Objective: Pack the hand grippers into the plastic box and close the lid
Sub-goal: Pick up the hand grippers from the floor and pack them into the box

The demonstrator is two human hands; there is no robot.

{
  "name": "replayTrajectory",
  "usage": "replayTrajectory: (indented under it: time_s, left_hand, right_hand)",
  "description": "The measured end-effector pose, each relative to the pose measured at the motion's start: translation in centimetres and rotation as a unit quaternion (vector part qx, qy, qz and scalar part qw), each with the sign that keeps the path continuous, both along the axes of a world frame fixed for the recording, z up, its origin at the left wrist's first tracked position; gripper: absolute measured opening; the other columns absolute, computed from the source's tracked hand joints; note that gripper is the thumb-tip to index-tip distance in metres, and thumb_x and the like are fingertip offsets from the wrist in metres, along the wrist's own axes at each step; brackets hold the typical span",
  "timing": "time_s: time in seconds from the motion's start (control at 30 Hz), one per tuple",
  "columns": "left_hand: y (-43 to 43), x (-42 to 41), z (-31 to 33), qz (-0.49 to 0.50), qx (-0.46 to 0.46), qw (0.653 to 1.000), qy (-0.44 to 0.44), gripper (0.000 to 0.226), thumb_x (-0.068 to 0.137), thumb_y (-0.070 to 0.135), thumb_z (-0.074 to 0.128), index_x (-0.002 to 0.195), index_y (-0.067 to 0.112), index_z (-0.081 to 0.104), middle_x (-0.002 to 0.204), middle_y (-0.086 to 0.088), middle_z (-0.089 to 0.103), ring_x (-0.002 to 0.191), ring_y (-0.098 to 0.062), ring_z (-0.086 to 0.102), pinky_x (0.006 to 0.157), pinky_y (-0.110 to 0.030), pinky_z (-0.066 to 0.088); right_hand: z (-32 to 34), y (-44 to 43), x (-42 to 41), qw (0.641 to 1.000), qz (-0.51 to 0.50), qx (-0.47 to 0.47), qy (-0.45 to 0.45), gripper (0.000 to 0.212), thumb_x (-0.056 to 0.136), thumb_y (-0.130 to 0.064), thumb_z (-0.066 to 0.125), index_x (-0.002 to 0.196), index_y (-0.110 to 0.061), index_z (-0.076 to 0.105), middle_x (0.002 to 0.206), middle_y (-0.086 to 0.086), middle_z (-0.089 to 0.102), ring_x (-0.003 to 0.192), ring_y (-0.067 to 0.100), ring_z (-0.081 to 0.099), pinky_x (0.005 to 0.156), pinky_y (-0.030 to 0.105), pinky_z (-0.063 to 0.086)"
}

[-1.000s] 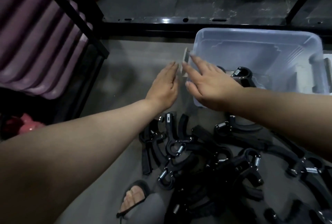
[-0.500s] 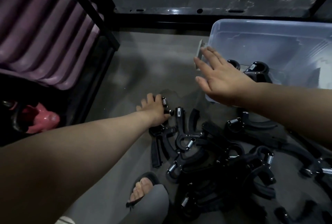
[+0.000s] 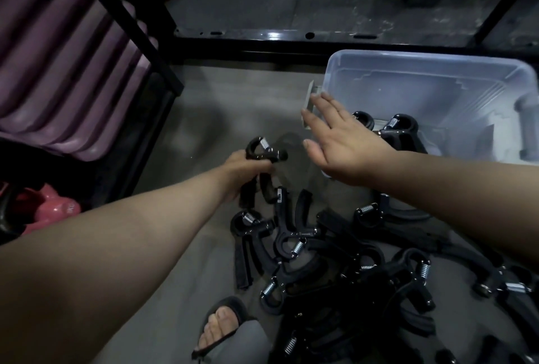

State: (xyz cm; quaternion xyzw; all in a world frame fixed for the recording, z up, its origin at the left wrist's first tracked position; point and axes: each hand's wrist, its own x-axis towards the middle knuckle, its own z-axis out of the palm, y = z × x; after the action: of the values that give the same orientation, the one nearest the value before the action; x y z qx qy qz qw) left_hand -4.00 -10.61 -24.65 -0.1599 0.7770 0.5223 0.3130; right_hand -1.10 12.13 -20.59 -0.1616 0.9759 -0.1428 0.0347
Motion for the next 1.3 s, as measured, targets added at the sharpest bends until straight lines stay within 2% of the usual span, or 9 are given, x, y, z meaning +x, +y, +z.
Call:
replayTrajectory:
  time_s: [0.17,0.27,0.37,0.57,0.7,0.87,1.03,1.13,1.3]
  left_hand:
    - [2.3,-1.7,4.3,0.108,0.329,0.931,-0.116,0.027,0.084,0.028,0.053,0.100,0.007,0.056,0.091,-0.009,0.061,0.067,-0.018,0.054,0.059,-0.027,0.048]
    - [3.4,-3.1,6.5,0.132,0.418,0.894,-0.097,0.065,0.072,0.025,0.055,0.130,0.001,0.041,0.117,-0.021,0.060,0.082,-0.027,0.057,0.079,-0.035,0.047]
    - [4.4,-4.4,8.2,0.145,0.473,0.865,-0.086,0.066,0.074,0.024,0.054,0.131,-0.007,0.041,0.123,-0.025,0.056,0.100,-0.031,0.055,0.097,-0.039,0.047]
    - [7.7,-5.4,10.3,0.122,0.509,0.849,-0.073,0.045,0.092,0.031,0.046,0.119,-0.005,0.056,0.105,-0.018,0.060,0.107,-0.029,0.054,0.110,-0.037,0.038]
    - [10.9,-5.2,10.6,0.015,0.378,0.926,0.005,0.043,0.100,0.034,0.043,0.118,0.000,0.062,0.104,-0.011,0.067,0.099,-0.023,0.062,0.101,-0.033,0.048]
    - [13.8,-4.0,9.8,-0.128,0.170,0.963,0.163,0.051,0.099,0.051,0.043,0.117,0.011,0.068,0.116,-0.002,0.071,0.111,-0.014,0.065,0.101,-0.031,0.047]
    - [13.8,-3.5,5.6,-0.222,-0.077,0.894,0.381,0.044,0.091,0.028,0.039,0.129,0.013,0.057,0.124,-0.012,0.062,0.119,-0.025,0.053,0.105,-0.045,0.040]
    - [13.5,-2.7,4.2,-0.235,-0.132,0.890,0.368,0.070,0.084,-0.001,0.038,0.152,0.014,0.029,0.161,-0.003,0.021,0.149,-0.019,0.013,0.122,-0.029,0.005]
    - [13.7,-2.5,4.2,-0.199,-0.152,0.895,0.368,0.075,0.083,-0.007,0.035,0.154,0.014,0.022,0.163,0.003,0.009,0.149,-0.011,0.004,0.116,-0.017,-0.004]
  right_hand:
    - [0.1,0.3,0.0,1.000,0.005,-0.010,0.002,0.067,0.097,-0.048,0.025,0.154,-0.012,0.021,0.162,0.014,0.005,0.150,0.021,-0.006,0.122,0.039,0.005]
    - [0.2,0.5,-0.1,1.000,0.009,-0.020,-0.007,0.069,0.097,-0.051,0.023,0.154,-0.012,0.019,0.163,0.012,0.004,0.150,0.020,-0.007,0.123,0.038,0.003]
    - [0.6,0.6,-0.1,0.998,0.006,-0.061,-0.036,0.070,0.097,-0.052,0.020,0.155,-0.013,0.017,0.163,0.008,0.007,0.150,0.017,-0.004,0.123,0.038,0.005]
    - [4.4,0.6,0.2,0.895,-0.112,-0.420,-0.101,0.039,0.103,-0.041,0.036,0.129,-0.017,0.053,0.121,-0.002,0.061,0.113,0.008,0.054,0.098,0.026,0.040]
    - [5.2,2.0,-0.8,0.788,-0.185,-0.546,-0.216,0.041,0.097,-0.046,0.050,0.115,-0.008,0.049,0.078,0.011,0.065,0.066,0.027,0.063,0.066,0.040,0.051]
    - [3.1,5.4,-0.1,0.862,-0.227,-0.447,-0.083,0.026,0.095,-0.044,0.047,0.108,-0.022,0.047,0.067,-0.004,0.058,0.058,0.013,0.054,0.058,0.034,0.043]
    - [1.5,8.4,1.6,0.884,-0.295,-0.357,-0.063,0.029,0.096,-0.035,0.044,0.097,-0.007,0.049,0.069,0.005,0.057,0.061,0.021,0.051,0.060,0.040,0.042]
    - [0.7,9.3,1.2,0.898,-0.334,-0.263,-0.113,0.027,0.098,-0.025,0.043,0.083,-0.004,0.049,0.070,0.012,0.056,0.060,0.024,0.047,0.054,0.030,0.036]
    - [-0.8,9.8,-0.4,0.908,-0.296,-0.166,-0.245,0.037,0.099,-0.026,0.037,0.069,-0.009,0.050,0.075,0.015,0.055,0.074,0.029,0.051,0.056,0.028,0.038]
